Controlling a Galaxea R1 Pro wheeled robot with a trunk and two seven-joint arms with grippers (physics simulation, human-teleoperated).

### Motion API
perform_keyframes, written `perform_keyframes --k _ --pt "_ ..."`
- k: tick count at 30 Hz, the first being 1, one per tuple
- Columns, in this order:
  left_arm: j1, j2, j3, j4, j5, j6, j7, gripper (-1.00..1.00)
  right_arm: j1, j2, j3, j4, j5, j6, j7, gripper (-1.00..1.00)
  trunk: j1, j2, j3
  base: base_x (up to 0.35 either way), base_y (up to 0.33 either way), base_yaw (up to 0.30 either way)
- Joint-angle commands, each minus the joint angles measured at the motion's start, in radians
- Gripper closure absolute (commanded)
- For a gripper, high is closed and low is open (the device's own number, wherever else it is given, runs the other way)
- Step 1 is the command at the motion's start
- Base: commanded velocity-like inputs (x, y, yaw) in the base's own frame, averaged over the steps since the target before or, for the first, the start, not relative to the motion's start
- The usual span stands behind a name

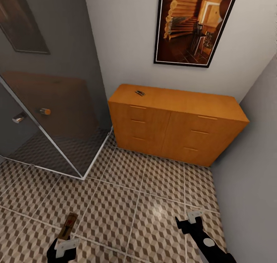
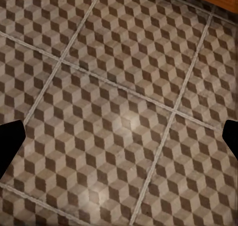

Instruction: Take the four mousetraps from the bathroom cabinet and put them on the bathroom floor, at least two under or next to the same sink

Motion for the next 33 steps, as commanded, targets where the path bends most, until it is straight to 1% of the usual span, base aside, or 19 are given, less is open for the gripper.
perform_keyframes --k 1,17,33 --pt "-0.001 -0.001 -0.009 0.003 -0.001 -0.004 0.011 1.0 -0.001 0.0 -0.009 0.001 0.005 -0.004 0.008 -1.0 0.001 -0.002 -0.001 0.083 -0.193 0.0" --pt "-0.001 -0.001 -0.009 0.003 -0.002 -0.004 0.011 1.0 0.0 0.0 -0.009 0.001 0.006 -0.003 0.008 -1.0 0.001 -0.002 -0.001 0.114 -0.12 0.0" --pt "-0.001 -0.001 -0.009 0.003 -0.001 -0.006 0.011 1.0 0.0 0.001 -0.009 0.002 0.006 -0.003 0.008 -1.0 0.001 -0.002 -0.001 0.007 -0.002 0.0"
